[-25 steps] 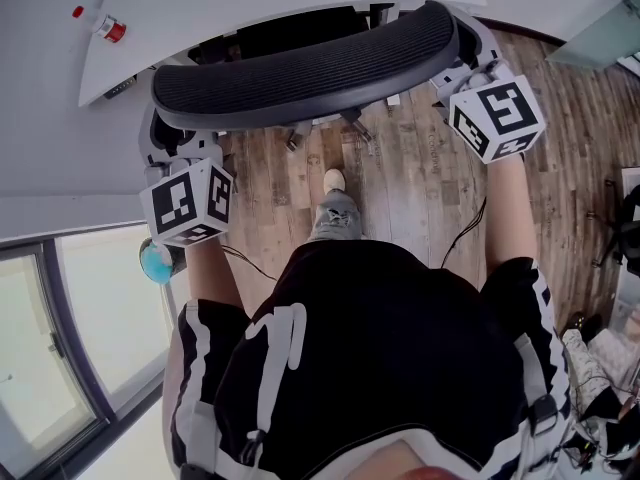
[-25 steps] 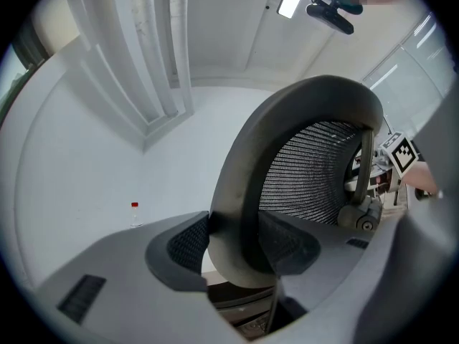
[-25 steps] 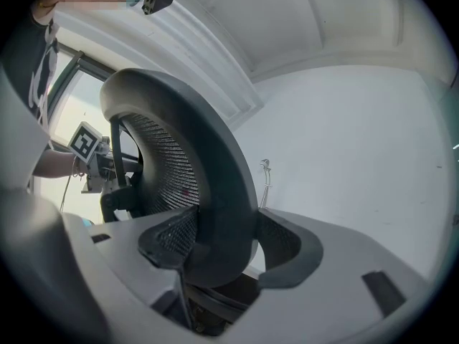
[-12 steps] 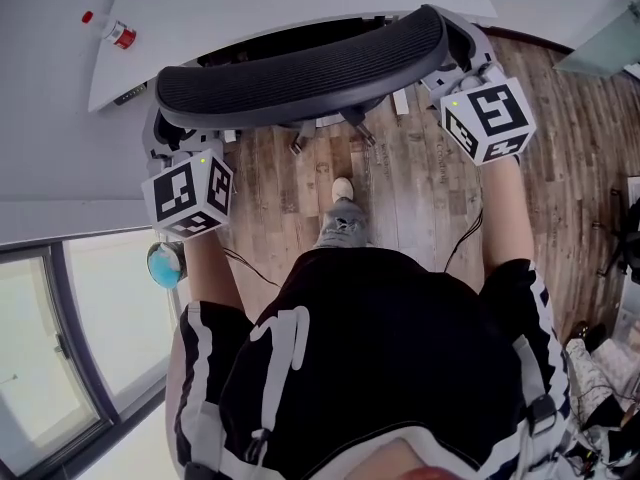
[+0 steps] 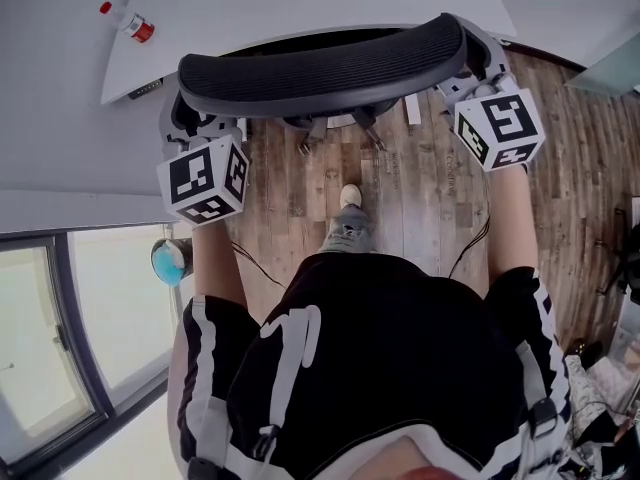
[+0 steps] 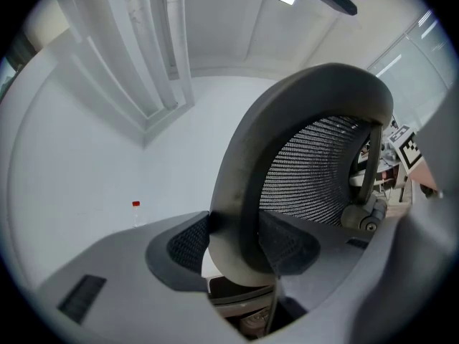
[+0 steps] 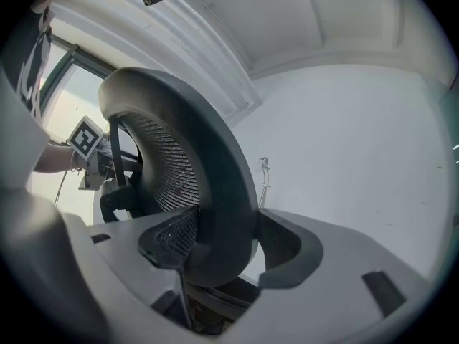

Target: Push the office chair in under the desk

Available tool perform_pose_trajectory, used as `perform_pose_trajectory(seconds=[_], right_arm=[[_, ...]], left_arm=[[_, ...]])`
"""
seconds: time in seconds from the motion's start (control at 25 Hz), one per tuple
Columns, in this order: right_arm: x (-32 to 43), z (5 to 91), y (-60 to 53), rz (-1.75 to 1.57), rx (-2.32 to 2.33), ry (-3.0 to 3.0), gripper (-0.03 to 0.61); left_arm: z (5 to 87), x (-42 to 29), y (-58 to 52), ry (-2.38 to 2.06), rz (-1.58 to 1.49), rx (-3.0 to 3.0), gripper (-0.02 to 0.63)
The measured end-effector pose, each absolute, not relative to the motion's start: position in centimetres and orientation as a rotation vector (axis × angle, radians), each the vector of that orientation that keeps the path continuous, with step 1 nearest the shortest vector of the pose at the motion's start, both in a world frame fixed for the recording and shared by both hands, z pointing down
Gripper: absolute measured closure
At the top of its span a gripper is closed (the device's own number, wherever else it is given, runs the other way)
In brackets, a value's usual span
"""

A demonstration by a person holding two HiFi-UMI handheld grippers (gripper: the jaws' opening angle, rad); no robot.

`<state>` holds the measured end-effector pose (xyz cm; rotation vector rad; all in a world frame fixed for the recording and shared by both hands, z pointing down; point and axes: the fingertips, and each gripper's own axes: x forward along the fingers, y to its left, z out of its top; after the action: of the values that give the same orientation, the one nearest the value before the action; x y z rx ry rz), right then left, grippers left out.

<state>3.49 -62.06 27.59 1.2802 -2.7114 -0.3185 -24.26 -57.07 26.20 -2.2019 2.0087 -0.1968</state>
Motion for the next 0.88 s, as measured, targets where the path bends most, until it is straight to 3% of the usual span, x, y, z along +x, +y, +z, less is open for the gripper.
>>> perform_pose_trajectory(seconds=[0.88], right_arm=[[0.7,27.4,-66.0,-0.306,1.281,-2.693,0.318]], left_arm=[[25.9,-27.0,-61.3,2.024,-0.246,-2.204,0.405]])
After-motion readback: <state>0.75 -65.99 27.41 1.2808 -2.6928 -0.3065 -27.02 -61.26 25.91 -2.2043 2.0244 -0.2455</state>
